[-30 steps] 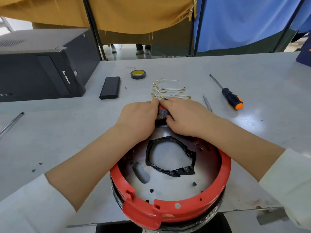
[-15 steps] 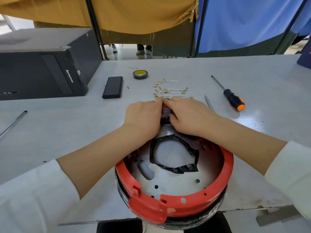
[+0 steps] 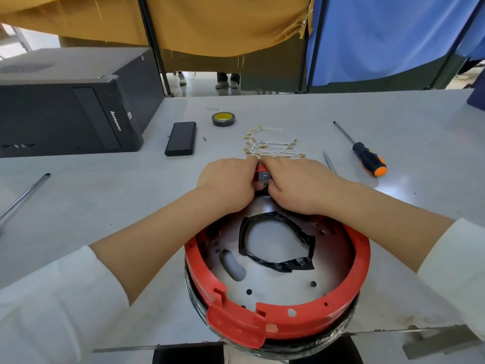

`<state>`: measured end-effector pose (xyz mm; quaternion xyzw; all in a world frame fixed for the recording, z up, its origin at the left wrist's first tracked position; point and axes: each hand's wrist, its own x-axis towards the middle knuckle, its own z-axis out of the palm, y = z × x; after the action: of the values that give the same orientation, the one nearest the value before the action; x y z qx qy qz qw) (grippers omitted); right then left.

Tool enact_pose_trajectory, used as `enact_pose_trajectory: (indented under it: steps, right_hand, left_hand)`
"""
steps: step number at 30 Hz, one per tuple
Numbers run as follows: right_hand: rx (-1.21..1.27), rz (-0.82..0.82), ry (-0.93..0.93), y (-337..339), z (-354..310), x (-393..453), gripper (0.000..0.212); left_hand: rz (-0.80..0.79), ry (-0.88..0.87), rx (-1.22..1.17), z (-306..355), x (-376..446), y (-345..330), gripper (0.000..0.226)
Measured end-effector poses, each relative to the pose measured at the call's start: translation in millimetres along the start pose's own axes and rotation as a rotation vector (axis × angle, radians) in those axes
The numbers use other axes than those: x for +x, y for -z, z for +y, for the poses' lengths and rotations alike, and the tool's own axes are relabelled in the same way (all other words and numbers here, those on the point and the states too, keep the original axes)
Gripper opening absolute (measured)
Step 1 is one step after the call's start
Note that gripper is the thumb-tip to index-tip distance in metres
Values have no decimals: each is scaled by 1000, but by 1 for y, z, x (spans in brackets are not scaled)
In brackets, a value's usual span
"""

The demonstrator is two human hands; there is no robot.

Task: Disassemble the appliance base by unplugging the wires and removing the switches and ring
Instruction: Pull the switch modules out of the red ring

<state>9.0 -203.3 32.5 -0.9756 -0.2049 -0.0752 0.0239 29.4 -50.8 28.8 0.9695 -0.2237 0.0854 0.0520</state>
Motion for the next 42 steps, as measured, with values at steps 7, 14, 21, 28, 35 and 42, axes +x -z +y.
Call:
enact_pose_trajectory:
  steps: [7, 14, 21, 28, 35, 42]
  right_hand:
    - [-95, 80, 49, -8, 3, -2, 34]
    - [-133, 88, 41, -8, 2, -1, 30]
    - [-149, 89, 20, -8, 3, 2, 33]
    - [-30, -22, 10, -2, 6, 5, 45]
    - [-23, -91, -44, 2, 6, 8, 35]
    - [-44, -64, -32, -2, 5, 9, 36]
  left_hand:
    - [57, 54, 73, 5, 0, 0, 17]
    - [49, 82, 164, 10, -1, 4, 15]
    - [62, 89, 161, 10, 1, 6, 19]
    - [-76, 39, -105, 0, 5, 4, 35]
    - [-166, 57, -403, -4, 17, 19, 18]
    - [-64, 5, -362, -5, 13, 7, 23]
